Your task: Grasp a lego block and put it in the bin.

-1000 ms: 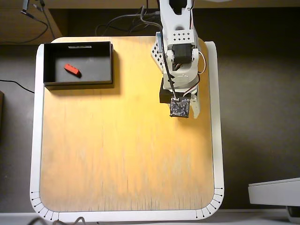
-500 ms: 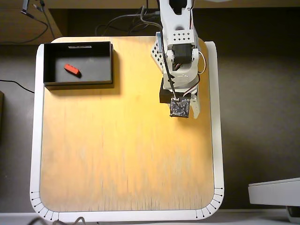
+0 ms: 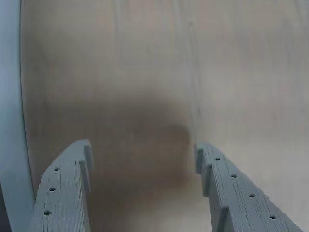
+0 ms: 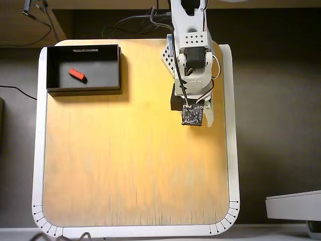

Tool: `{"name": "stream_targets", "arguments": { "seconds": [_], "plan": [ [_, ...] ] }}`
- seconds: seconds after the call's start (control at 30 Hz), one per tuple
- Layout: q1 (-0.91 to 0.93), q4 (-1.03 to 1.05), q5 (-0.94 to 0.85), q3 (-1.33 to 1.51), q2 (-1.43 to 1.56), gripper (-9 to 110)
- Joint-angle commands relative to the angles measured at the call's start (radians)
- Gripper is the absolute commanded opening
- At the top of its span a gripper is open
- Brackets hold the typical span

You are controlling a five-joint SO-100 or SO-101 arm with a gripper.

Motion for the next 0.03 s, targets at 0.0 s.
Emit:
{"name": "stream_targets", "arguments": {
  "seconds": [0.0],
  "plan": [
    [-0.017, 0.003, -0.006, 0.155, 0.092, 21]
  ]
}}
